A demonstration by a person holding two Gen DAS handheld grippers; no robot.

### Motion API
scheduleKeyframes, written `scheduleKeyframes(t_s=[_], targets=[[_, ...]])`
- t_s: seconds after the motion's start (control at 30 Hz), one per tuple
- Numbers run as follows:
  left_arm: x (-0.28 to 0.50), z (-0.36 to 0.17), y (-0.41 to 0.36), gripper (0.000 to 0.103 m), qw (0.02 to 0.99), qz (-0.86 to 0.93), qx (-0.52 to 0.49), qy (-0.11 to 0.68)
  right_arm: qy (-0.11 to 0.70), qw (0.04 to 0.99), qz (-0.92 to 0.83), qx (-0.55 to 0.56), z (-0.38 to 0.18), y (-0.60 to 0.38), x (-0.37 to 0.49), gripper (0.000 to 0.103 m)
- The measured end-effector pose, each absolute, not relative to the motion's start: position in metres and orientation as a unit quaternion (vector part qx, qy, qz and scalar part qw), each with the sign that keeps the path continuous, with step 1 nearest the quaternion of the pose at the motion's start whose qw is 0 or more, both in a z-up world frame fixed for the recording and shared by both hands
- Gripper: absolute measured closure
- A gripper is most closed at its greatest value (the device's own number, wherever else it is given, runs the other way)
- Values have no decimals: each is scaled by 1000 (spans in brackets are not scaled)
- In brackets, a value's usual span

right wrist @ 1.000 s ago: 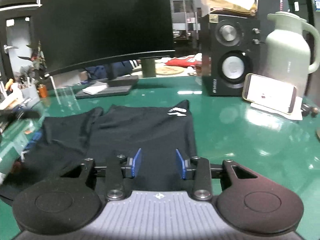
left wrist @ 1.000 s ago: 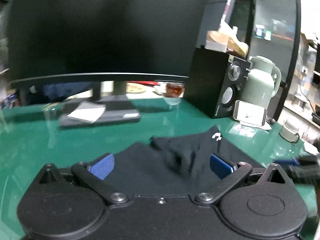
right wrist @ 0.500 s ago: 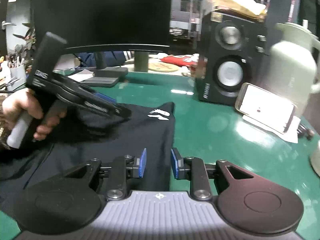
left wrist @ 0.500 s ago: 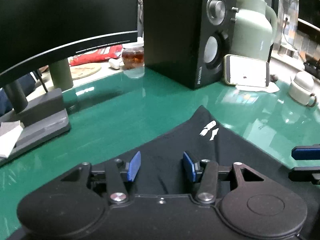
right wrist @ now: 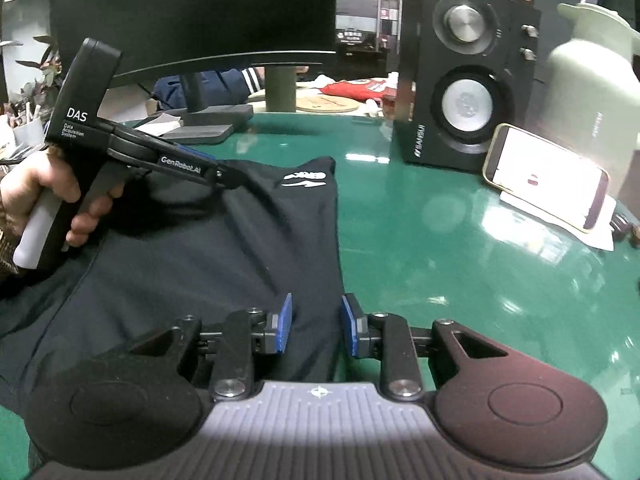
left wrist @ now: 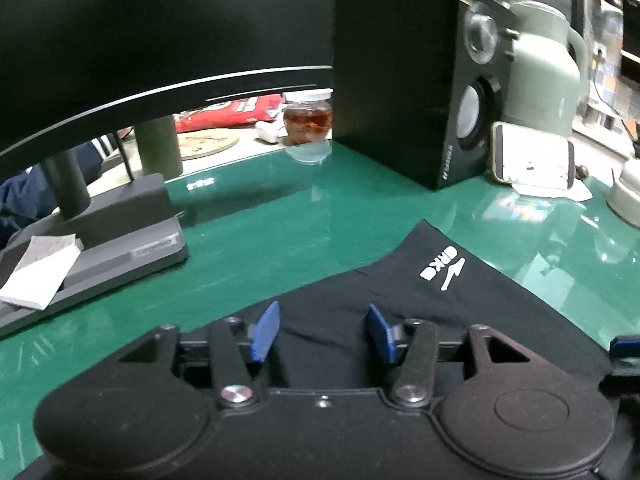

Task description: Fold clothes

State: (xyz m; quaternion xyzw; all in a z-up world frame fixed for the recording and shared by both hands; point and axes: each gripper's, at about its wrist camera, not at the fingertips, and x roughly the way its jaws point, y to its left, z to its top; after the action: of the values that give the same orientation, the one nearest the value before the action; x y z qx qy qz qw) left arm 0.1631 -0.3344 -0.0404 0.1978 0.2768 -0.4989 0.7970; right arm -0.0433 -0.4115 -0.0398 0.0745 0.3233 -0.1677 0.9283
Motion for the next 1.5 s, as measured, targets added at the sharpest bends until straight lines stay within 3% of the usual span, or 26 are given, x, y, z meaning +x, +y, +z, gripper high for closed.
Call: scheduleKeyframes(t_s=[0.03,0.2,0.27,0.3,0.33,0.4,0.9,0.97,1.03,1.17,1.5], targets=[[162,-39,-335,19,795,-502,198,276,324,928,-169,75,-40,-412,-44,75],[156,-15,-338,21,783,-542,169,256,301,936,-164,79,-31,-414,-47,75],[155,-12,-349,44,773,-555,165,258,286,942,-162,68,-25,-411,-48,76],[154,-11,-358,65,763,-568,166,260,284,944,-152,67,-23,-409,-48,76],[153,-13,-366,75,754,-577,171,264,282,947,-141,65,-22,-406,-48,76],[148,-20,-388,83,734,-596,185,269,289,949,-112,55,-25,-395,-48,76],[141,-42,-432,80,736,-587,207,266,313,944,-83,59,-41,-378,-52,75],[136,-35,-423,73,733,-595,200,262,311,945,-84,62,-39,-378,-53,75],[130,-28,-412,57,728,-606,196,254,310,944,-87,70,-38,-379,-56,75],[123,-34,-401,56,722,-603,219,259,300,946,-96,79,-34,-379,-67,74],[128,-44,-399,42,736,-581,221,268,310,944,-92,61,-42,-373,-66,54]])
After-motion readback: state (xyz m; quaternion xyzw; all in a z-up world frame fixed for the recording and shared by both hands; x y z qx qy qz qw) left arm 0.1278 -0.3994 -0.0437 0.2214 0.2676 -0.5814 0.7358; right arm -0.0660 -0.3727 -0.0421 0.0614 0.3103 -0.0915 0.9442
